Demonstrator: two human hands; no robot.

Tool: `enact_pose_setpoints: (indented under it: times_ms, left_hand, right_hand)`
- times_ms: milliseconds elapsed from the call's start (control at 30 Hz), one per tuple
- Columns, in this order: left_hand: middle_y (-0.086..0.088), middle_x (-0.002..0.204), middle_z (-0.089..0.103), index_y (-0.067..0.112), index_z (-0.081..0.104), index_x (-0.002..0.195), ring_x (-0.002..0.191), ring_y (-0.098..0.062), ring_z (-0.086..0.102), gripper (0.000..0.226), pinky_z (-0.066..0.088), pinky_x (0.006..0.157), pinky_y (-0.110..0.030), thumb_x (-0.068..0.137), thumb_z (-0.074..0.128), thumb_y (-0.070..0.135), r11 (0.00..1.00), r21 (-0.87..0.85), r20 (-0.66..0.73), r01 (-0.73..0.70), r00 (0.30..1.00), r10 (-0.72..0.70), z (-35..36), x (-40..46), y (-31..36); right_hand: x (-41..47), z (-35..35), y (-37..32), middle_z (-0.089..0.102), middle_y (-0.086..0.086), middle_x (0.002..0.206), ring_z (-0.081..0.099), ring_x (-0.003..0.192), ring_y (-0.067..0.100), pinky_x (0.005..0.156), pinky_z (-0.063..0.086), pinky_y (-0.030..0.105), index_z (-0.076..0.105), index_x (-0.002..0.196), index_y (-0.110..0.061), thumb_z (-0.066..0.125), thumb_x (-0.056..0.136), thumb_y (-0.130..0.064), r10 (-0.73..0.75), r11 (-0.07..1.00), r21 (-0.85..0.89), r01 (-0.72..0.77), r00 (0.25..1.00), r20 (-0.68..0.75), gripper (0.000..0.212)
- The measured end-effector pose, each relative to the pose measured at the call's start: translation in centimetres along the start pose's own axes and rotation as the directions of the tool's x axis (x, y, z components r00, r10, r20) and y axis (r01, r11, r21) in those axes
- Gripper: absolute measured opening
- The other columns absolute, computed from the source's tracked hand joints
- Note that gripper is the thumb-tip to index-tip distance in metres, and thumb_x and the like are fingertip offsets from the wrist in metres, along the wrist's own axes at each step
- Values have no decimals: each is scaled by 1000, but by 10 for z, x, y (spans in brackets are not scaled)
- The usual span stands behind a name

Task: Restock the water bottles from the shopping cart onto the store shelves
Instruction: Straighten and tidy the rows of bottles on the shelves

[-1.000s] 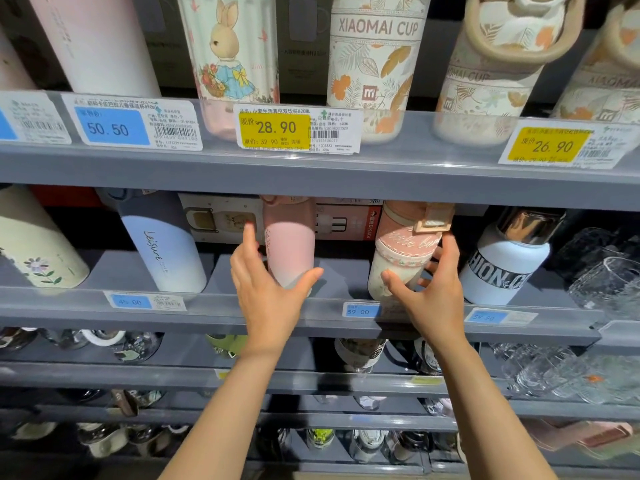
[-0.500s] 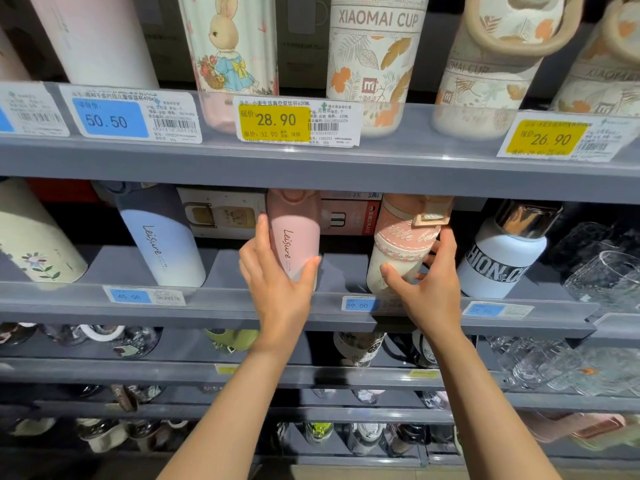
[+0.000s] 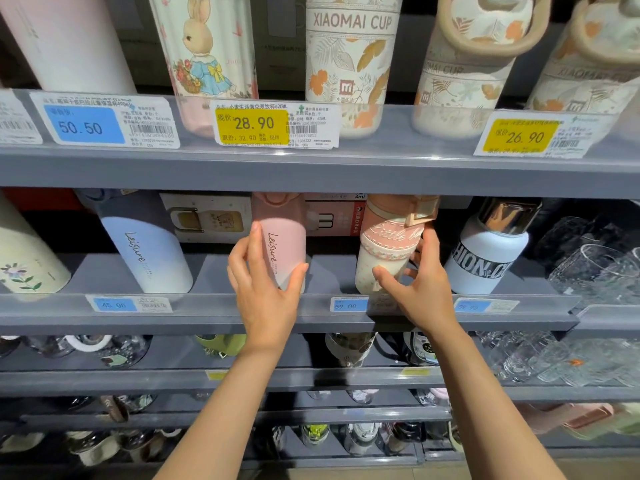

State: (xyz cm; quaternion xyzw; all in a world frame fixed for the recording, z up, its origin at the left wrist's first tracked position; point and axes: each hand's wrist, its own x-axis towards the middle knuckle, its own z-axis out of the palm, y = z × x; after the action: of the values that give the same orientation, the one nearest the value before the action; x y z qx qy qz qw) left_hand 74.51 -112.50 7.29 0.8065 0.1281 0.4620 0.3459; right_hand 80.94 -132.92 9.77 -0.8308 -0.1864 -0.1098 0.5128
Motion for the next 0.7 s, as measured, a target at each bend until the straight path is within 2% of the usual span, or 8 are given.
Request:
enact_pose_setpoints:
  times_ms: [67, 167, 233, 300, 400, 467, 567, 700]
  left_hand:
    - [-8, 136, 30, 30, 17, 144, 123, -27, 32, 85, 29, 102, -30, 78, 70, 33, 999, 7, -40, -41, 998, 42, -1, -7, -1]
    - [-14, 134, 35, 21, 35, 137, 118, -34, 42, 63, 35, 101, -37, 83, 66, 28, 940, 101, -75, -325, 940, 333, 1, -28, 5]
    - [-13, 135, 39, 18, 44, 132, 120, -31, 45, 50, 38, 100, -43, 86, 63, 26, 849, 148, 41, -507, 861, 507, 11, -41, 10]
    - [-10, 140, 38, 18, 43, 134, 129, -28, 39, 48, 31, 108, -47, 90, 56, 33, 762, 214, 188, -611, 791, 582, 24, -51, 12]
    - [-10, 146, 36, 19, 37, 142, 134, -29, 36, 53, 25, 111, -50, 94, 46, 41, 694, 312, 328, -648, 760, 562, 38, -62, 1]
    - [-10, 146, 38, 19, 34, 145, 131, -28, 38, 57, 24, 109, -50, 93, 44, 42, 640, 360, 382, -678, 734, 562, 41, -67, -11]
    - [-9, 141, 42, 19, 35, 144, 124, -27, 42, 58, 24, 107, -48, 92, 45, 44, 593, 379, 389, -710, 704, 595, 46, -65, -23]
    - [-7, 136, 45, 19, 42, 138, 119, -27, 44, 54, 27, 102, -48, 90, 46, 44, 602, 380, 347, -702, 711, 611, 52, -65, -24]
  right_hand:
    - [-7, -4, 1, 51, -11, 133, 50, 121, 5, 97, 47, 33, 28, 140, -27, 79, 76, -33, -15, 997, -80, 11, 998, -59, 82]
    - [-24, -21, 10, 45, 7, 137, 46, 123, 20, 98, 46, 42, 28, 146, -13, 72, 78, -47, -89, 978, -210, 6, 916, -390, 88]
    - [-29, -39, 21, 42, 12, 138, 41, 126, 27, 100, 42, 51, 29, 144, -11, 68, 76, -52, -99, 970, -235, -54, 802, -589, 88]
    - [-21, -56, 34, 36, 14, 144, 34, 132, 30, 104, 36, 54, 27, 146, -13, 73, 71, -53, -24, 962, -214, -168, 732, -681, 96]
    - [0, -64, 41, 31, 16, 145, 30, 132, 32, 99, 37, 53, 24, 149, -14, 82, 66, -49, 60, 919, -252, -303, 739, -671, 107]
    - [9, -62, 42, 33, 14, 141, 34, 128, 31, 92, 43, 51, 24, 148, -17, 83, 65, -47, 93, 912, -257, -320, 771, -630, 106]
    - [11, -73, 54, 38, 7, 137, 40, 125, 24, 93, 45, 44, 27, 145, -17, 82, 67, -44, 111, 927, -249, -280, 840, -532, 100]
    - [9, -107, 62, 43, -7, 139, 46, 120, 7, 99, 40, 28, 19, 147, -22, 82, 72, -31, 177, 966, -127, -225, 935, -308, 98]
